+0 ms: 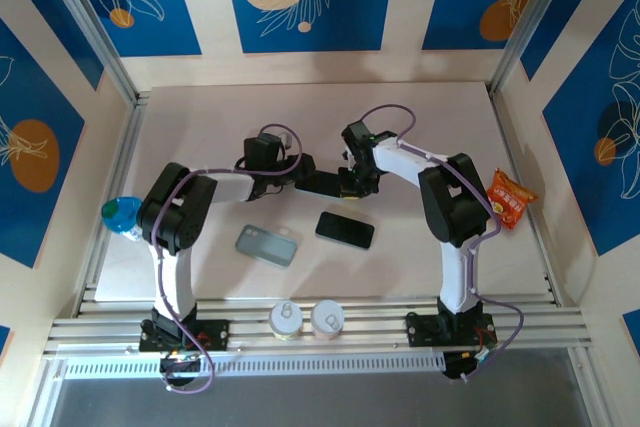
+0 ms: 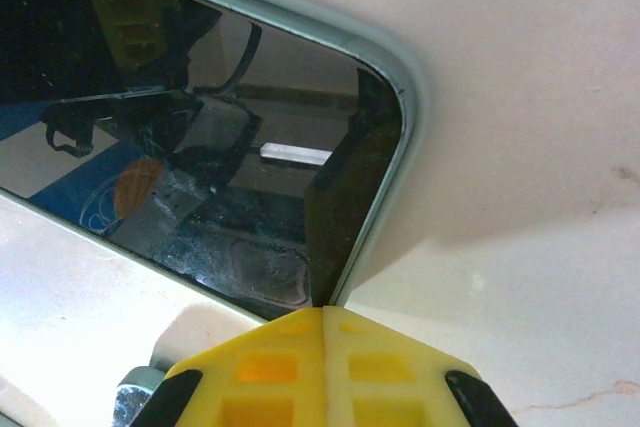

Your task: Put the phone into the phone case

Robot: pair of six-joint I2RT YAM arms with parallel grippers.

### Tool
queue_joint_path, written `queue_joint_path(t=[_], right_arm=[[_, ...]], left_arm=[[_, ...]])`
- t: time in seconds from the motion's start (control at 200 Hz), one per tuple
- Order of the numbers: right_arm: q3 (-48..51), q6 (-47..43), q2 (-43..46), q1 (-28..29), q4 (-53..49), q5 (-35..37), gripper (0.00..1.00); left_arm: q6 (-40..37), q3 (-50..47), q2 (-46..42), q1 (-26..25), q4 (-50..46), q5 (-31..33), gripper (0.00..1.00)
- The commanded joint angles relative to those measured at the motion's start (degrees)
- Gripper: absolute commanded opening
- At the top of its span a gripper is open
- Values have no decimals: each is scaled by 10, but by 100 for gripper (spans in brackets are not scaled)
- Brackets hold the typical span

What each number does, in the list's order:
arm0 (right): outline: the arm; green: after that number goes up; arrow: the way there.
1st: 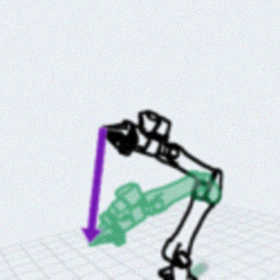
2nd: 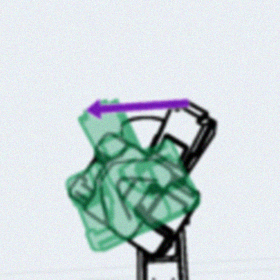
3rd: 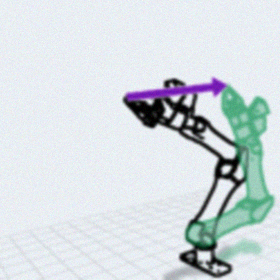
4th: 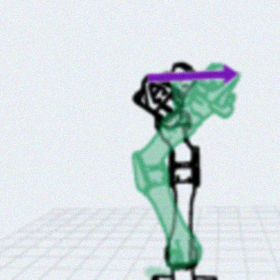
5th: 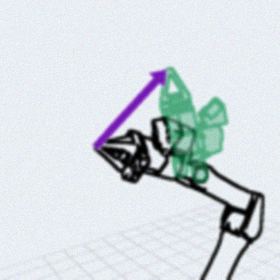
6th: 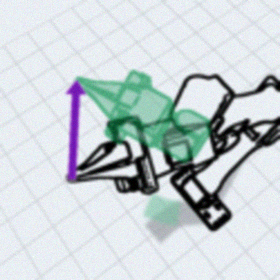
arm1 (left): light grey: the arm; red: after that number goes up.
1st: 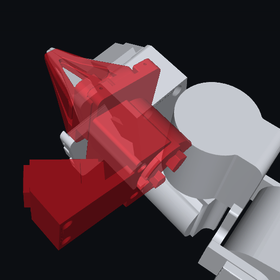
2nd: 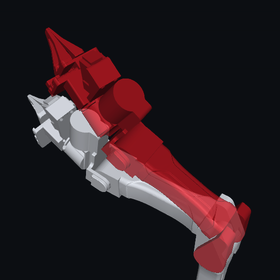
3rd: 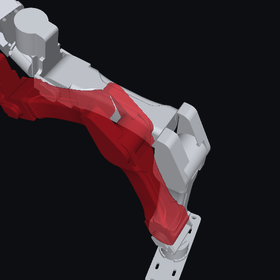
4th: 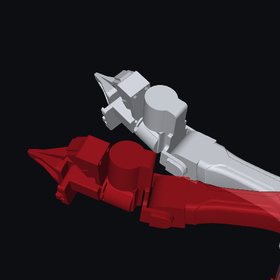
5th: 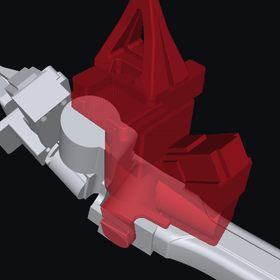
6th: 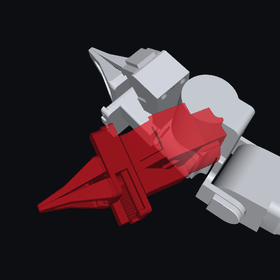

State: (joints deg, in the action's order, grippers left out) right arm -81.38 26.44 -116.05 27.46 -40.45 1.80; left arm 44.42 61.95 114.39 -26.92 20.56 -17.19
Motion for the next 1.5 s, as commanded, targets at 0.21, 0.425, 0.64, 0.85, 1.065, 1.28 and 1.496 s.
queue_joint_path(t=[0.21,0.425,0.64,0.85,1.065,1.28,1.496], right_arm=[[57,10,-69,50,5,-37,0],[37,23,17,20,6,-69,0],[-14,14,78,-28,-6,-82,0],[-46,-7,52,-54,-11,-66,0],[-66,-13,7,-55,-8,-64,0],[-78,-16,-20,-47,-7,-62,0],[-88,-24,-59,-35,-21,-41,0]], left_arm=[[4,-33,-1,-6,-41,3,51],[-14,-5,-24,-5,-71,12,51],[-24,18,-45,1,-93,17,51],[-25,20,-66,4,-99,13,51],[-21,-5,-87,4,-100,8,51],[-4,-37,-90,3,-79,-1,51],[13,-53,-73,-3,-56,-9,51]])
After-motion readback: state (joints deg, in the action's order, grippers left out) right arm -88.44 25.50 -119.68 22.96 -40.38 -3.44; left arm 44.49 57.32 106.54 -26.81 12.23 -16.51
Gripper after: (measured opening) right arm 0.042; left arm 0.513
